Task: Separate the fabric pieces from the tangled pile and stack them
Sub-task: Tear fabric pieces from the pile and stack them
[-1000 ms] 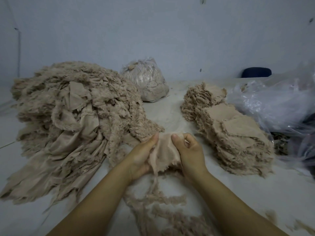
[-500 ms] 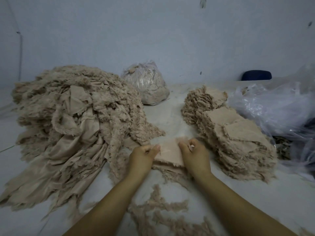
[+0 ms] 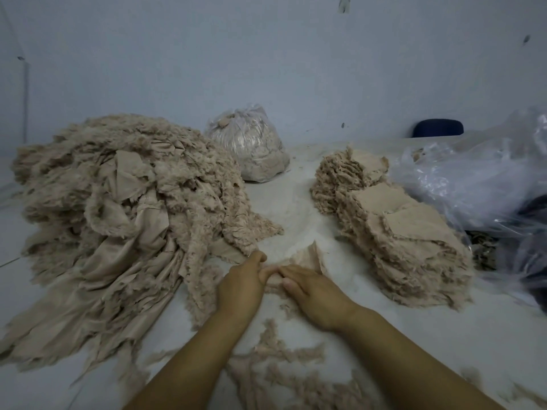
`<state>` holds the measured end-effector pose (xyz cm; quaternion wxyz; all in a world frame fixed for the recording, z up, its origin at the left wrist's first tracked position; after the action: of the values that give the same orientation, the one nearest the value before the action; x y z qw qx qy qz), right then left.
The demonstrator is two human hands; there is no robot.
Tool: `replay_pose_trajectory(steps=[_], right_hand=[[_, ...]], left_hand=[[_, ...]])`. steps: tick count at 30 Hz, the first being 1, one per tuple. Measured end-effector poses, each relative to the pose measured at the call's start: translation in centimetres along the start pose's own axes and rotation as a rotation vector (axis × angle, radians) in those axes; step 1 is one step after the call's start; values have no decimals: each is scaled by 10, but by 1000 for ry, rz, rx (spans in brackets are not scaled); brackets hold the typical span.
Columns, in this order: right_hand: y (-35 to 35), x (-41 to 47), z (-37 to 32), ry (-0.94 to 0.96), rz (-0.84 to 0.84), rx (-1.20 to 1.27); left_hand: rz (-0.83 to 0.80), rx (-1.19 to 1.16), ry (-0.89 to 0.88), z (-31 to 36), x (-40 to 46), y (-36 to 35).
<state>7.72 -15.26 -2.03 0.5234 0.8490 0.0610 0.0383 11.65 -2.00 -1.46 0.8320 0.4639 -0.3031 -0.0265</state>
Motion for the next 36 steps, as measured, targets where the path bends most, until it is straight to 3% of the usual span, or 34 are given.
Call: replay_pose_trajectory(steps=[2,4,7,9,10,12,14,16,20,23,25,28,31,34,36], right_hand=[[0,3,10,-79,-18,-89],[2,6,17,-124,-28,-126],[12,7,19,-130,51,-156],[17,2,7,-53,171,-103],[14,-2,-2,8,165,-55],[-6,-14,-20,138,-5,-28],[-32,-33,-31,262,-232,-134],[-33,-48,-38,321,-322,-30],[-2,-37,-38,47,-48,510],[-14,-23,-45,-218,-264,1017],[-20,-19,-49,-306,-352,1159],[-17,-18,-42,-395,-254,1248],[-11,-15,-31,-358,-149,1228],[-9,-16,-33,-266,-100,1074],[-9,-16,-37,-220,-44,996]], left_hand=[[108,-103,60,-11,-4,15],[84,-185,68,-21,-8,26],[-46,-245,-141,-15,-16,41],[83,-46,-287,-16,-24,63],[171,81,-255,-24,-28,73],[239,197,28,-51,-36,92],[119,-13,298,-71,-43,91],[47,-390,390,-72,-48,76],[-139,-765,259,-45,-49,46],[-206,-1084,179,-15,-50,40],[-195,-1162,137,-3,-51,40],[-86,-1175,176,-6,-52,45],[-2,-1330,398,-17,-47,45],[-91,-1562,517,-5,-40,41],[-95,-1448,549,2,-38,31]])
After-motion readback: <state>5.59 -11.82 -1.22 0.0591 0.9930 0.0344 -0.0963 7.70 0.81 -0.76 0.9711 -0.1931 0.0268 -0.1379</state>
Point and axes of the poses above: each hand's wrist, its own x-axis towards the middle knuckle, its own y-axis out of the back of the hand, z = x × y, the point moved 5 cm from there along x, towards the middle knuckle, and after that the axes turned 13 degrees about -y, right-handed, at the moved point
